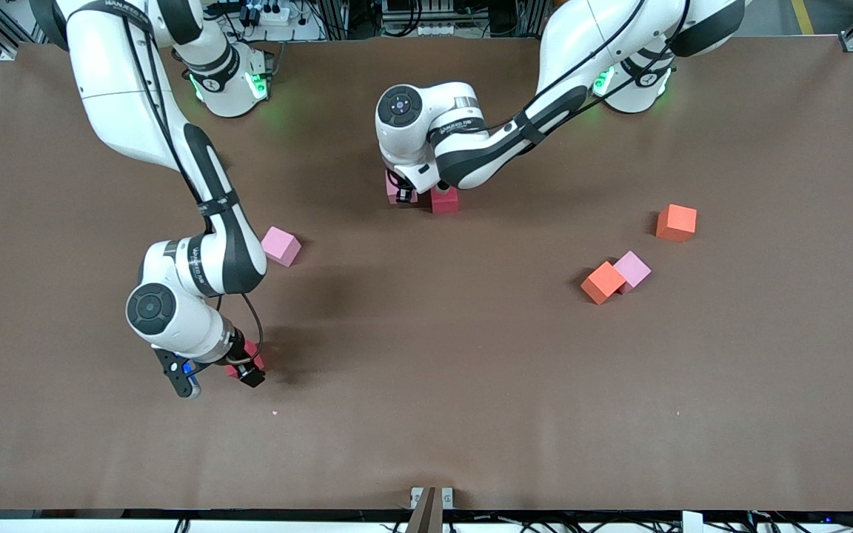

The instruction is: Form number 2 with 11 blocks

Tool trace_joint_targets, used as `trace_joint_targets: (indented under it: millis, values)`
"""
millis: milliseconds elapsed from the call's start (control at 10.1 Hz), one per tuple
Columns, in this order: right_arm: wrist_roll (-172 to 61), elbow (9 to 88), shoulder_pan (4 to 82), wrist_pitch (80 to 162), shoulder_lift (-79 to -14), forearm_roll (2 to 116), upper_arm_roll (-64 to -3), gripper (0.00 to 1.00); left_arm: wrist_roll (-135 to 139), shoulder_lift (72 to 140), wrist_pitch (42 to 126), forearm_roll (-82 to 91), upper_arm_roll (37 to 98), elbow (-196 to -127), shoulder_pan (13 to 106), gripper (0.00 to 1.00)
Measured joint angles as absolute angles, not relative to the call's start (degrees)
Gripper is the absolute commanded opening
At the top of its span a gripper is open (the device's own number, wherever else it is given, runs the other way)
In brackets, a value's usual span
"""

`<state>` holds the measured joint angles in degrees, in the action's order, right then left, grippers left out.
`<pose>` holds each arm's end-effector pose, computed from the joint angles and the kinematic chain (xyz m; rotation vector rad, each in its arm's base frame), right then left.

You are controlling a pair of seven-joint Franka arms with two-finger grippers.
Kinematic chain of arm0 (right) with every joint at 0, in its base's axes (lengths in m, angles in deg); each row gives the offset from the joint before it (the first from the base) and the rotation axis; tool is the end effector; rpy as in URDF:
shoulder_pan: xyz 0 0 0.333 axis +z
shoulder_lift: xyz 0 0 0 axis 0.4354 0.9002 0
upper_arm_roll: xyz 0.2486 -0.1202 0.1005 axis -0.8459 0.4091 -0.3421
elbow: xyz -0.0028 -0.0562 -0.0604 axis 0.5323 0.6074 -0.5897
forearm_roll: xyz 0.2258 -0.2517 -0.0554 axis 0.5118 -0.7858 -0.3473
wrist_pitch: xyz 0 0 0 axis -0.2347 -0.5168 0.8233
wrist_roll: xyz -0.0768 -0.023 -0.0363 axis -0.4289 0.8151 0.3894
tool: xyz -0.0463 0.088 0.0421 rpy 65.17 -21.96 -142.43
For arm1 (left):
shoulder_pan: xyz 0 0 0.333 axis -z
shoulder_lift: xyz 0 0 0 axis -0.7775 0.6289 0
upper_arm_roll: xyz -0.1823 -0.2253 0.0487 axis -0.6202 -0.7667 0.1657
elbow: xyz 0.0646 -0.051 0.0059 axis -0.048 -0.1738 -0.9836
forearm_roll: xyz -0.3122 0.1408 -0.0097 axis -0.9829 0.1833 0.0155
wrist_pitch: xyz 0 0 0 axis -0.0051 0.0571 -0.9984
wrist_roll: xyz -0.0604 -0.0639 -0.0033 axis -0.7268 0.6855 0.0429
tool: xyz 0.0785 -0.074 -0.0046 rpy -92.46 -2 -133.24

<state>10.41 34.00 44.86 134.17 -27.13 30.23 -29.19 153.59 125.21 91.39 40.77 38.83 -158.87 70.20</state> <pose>0.6523 0.1325 0.2545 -2.7897 1.4141 -0.0474 0.3212 -0.5252 0.2608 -2.2783 -2.0325 0.2168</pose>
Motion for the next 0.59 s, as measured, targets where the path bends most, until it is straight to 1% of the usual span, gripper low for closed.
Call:
trace_joint_targets:
  millis: [297,594]
  values:
    - [10.5,33.9,41.9,132.8,-27.1,28.9,-28.6,1.0,153.6,125.2,92.8,41.4,39.6,-160.7,70.2,0.45]
    - [10.6,34.1,41.8,135.6,-26.7,28.9,-28.8,1.0,153.6,125.2,94.1,42.8,40.7,-162.0,70.1,0.45]
